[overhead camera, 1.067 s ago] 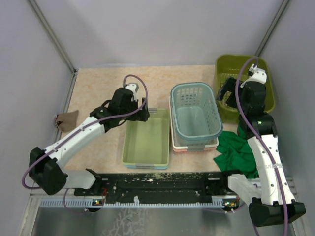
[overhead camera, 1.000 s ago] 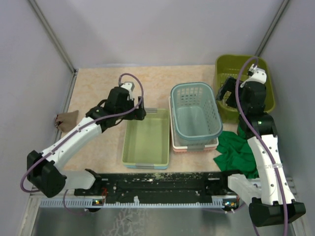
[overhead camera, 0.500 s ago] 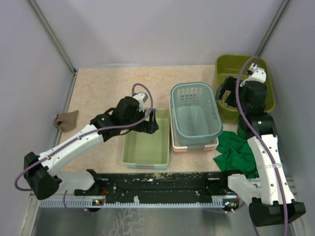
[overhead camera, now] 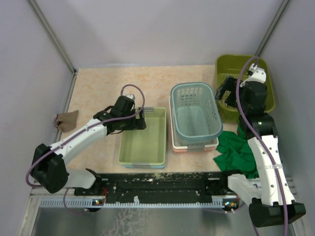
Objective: Turn the large container upside down
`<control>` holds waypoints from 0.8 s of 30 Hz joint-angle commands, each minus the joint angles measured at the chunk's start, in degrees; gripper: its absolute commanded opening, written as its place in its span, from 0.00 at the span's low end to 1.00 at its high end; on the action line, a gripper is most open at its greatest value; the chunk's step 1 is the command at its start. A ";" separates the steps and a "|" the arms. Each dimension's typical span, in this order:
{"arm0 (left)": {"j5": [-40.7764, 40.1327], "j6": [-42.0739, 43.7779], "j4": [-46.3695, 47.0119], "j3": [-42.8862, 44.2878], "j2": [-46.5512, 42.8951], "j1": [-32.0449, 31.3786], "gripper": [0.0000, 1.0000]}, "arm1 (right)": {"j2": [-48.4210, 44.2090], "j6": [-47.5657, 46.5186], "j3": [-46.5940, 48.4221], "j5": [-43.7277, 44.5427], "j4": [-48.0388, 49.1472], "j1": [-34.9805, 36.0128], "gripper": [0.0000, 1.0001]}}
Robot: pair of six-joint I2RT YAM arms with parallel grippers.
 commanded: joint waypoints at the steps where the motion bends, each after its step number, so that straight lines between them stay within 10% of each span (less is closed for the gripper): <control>1: -2.78 3.56 -0.42 -1.48 -2.72 4.48 1.00 | -2.28 -0.32 -0.08 2.16 1.09 -0.09 0.97; 24: -10.70 -7.89 -1.58 9.20 6.92 -14.96 0.88 | -1.36 -0.31 0.91 1.17 1.12 -0.07 0.97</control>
